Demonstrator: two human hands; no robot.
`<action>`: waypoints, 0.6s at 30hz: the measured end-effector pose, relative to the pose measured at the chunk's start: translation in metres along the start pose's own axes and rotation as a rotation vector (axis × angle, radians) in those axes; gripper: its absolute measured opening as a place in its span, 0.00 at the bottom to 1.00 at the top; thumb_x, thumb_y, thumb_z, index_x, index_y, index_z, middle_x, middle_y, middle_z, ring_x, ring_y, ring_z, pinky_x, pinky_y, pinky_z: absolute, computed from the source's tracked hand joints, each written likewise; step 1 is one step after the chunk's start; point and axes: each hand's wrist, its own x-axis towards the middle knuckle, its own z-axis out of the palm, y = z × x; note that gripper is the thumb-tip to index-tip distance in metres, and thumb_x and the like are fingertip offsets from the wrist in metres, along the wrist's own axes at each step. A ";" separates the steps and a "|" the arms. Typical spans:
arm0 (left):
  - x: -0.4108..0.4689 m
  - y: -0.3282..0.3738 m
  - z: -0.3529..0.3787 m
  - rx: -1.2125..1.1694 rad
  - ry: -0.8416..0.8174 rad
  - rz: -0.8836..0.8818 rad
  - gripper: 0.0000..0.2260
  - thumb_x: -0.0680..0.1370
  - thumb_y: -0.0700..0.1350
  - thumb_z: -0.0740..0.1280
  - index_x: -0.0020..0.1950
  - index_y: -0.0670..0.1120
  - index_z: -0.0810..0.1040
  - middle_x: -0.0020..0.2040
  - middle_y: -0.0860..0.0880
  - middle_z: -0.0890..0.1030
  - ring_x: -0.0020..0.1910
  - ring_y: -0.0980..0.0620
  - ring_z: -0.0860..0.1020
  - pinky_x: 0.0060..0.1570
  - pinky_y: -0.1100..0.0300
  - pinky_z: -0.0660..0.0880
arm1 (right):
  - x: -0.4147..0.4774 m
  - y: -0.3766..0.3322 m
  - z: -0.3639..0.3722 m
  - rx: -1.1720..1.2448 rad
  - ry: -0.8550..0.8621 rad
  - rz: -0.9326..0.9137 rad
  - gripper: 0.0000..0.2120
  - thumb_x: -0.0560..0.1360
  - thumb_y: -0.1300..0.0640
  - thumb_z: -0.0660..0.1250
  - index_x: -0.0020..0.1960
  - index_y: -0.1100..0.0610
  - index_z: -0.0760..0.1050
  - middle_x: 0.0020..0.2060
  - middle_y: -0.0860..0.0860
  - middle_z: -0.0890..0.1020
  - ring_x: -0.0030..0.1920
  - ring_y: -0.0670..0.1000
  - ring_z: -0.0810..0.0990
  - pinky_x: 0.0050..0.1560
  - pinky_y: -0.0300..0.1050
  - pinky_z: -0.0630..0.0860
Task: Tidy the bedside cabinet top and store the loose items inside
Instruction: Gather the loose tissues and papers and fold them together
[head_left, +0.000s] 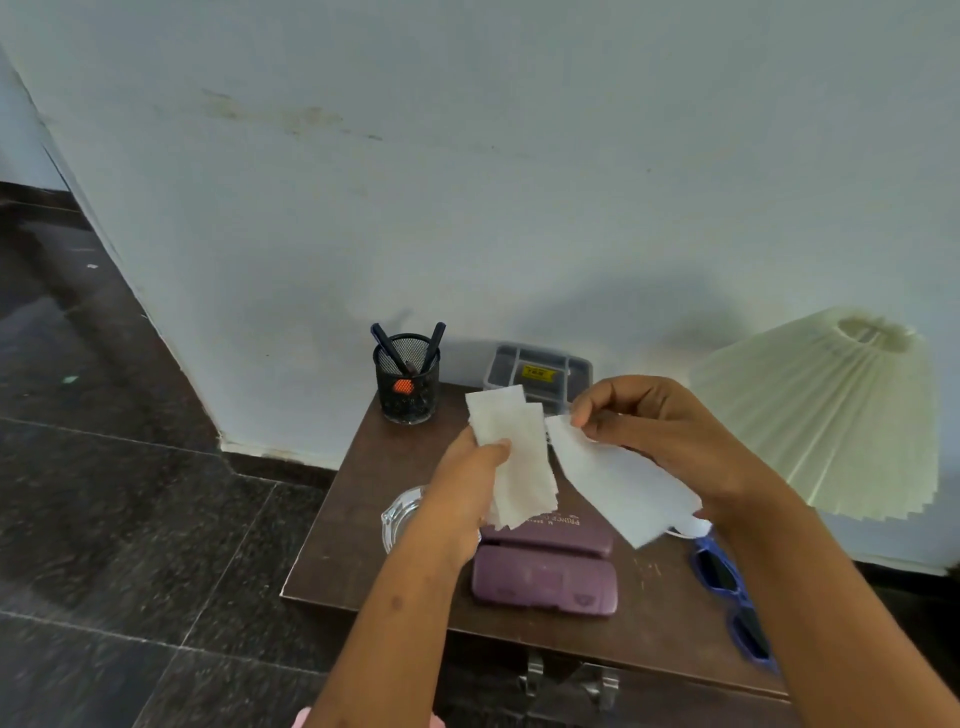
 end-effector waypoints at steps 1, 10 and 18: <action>-0.001 -0.001 0.002 0.016 -0.045 -0.018 0.14 0.80 0.40 0.60 0.63 0.51 0.74 0.56 0.46 0.81 0.53 0.45 0.80 0.47 0.49 0.79 | 0.001 0.004 0.001 -0.047 0.057 0.012 0.15 0.74 0.70 0.63 0.37 0.55 0.82 0.35 0.50 0.82 0.32 0.45 0.79 0.29 0.36 0.74; -0.003 -0.008 0.013 -0.151 -0.248 -0.197 0.22 0.74 0.64 0.60 0.58 0.51 0.78 0.54 0.46 0.84 0.54 0.44 0.82 0.47 0.49 0.80 | 0.024 0.036 0.016 -0.420 0.393 -0.112 0.18 0.75 0.65 0.64 0.36 0.43 0.78 0.39 0.39 0.81 0.38 0.40 0.78 0.37 0.28 0.73; -0.004 -0.010 0.015 -0.135 -0.216 -0.037 0.10 0.77 0.42 0.66 0.56 0.52 0.77 0.49 0.48 0.84 0.47 0.47 0.82 0.31 0.58 0.78 | 0.021 0.050 0.024 -0.160 0.512 -0.087 0.14 0.79 0.59 0.60 0.58 0.43 0.75 0.57 0.42 0.77 0.56 0.43 0.76 0.49 0.38 0.75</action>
